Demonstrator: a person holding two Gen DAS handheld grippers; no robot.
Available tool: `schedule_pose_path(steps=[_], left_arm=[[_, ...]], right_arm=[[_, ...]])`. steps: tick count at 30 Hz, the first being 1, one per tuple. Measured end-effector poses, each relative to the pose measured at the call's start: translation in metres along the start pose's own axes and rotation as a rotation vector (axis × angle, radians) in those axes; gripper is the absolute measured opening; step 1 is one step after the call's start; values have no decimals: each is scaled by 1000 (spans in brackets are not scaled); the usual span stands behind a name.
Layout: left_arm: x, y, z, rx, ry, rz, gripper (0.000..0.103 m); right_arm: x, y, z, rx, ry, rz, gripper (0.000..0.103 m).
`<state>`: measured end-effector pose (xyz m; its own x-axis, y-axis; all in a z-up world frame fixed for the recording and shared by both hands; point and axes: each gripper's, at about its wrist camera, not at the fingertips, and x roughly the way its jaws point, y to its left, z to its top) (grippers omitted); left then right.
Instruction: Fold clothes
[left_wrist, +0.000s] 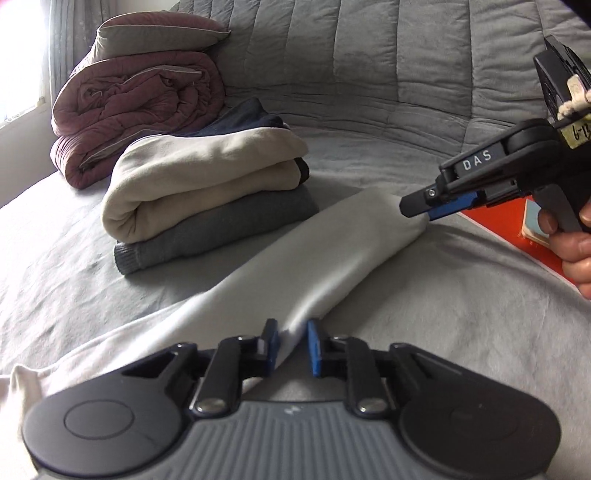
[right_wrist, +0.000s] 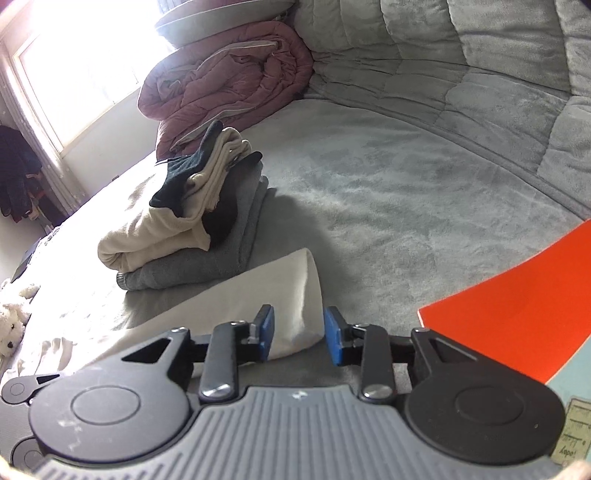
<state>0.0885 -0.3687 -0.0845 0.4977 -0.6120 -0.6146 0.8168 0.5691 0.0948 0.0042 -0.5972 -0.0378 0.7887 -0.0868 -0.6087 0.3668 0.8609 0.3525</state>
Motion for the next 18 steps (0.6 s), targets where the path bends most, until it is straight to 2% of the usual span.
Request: schedule_pose_path(steps=[1, 4, 7, 11, 16, 18], left_arm=[[0, -1, 2, 4, -1, 2, 7], [-5, 2, 5, -15, -12, -8, 4], [-13, 6, 7, -21, -27, -28, 3], [-22, 6, 5, 3, -12, -98, 4], [-22, 3, -7, 74, 91, -209, 5], [-28, 5, -10, 83, 87, -222, 13]], right_arm=[[1, 1, 1, -8, -7, 0, 35], [6, 6, 2, -72, -2, -19, 1], [-1, 5, 2, -102, -15, -32, 1], [-12, -1, 2, -116, -19, -21, 1], [-8, 4, -18, -260, 62, -79, 2], [-13, 5, -21, -276, 46, -90, 7]])
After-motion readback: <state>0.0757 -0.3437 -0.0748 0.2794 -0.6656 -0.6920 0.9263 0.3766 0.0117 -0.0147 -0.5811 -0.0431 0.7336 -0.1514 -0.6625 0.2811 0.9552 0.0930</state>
